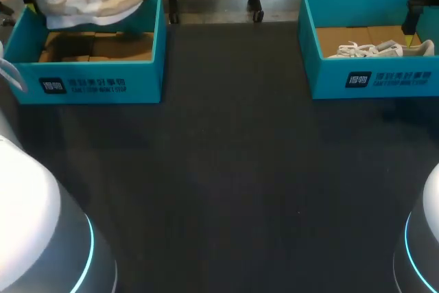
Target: Take the shoe out of the shoebox, open the shoe tongue, remove and reinsert the insole, then place the shoe into the shoebox
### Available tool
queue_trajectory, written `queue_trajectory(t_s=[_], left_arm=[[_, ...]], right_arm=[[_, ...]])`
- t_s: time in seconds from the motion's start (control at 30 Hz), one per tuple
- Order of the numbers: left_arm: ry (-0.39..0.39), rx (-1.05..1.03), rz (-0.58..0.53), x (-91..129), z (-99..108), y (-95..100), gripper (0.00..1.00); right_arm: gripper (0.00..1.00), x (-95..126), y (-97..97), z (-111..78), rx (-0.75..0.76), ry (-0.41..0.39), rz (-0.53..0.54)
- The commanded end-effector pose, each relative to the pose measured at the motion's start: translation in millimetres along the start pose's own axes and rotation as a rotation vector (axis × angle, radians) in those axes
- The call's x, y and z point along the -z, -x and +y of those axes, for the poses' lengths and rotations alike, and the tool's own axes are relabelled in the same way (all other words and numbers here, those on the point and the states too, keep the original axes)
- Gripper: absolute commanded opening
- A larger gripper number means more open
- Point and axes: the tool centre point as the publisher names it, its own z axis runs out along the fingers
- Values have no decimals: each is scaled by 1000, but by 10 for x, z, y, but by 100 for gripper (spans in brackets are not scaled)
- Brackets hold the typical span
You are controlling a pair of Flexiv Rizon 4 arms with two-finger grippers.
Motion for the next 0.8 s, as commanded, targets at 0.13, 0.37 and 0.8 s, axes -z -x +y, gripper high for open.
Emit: queue_trajectory(t_s=[0.13, 0.37, 0.8], left_arm=[[71, 8, 23, 727, -360, -39, 0], [133, 23, 41, 1007, -913, -58, 0], [220, 70, 54, 1065, -2084, 113, 0]], right_arm=[[100, -2, 2, -7, 0, 1, -1], [100, -2, 2, -7, 0, 1, -1], [100, -2, 2, -7, 0, 1, -1]])
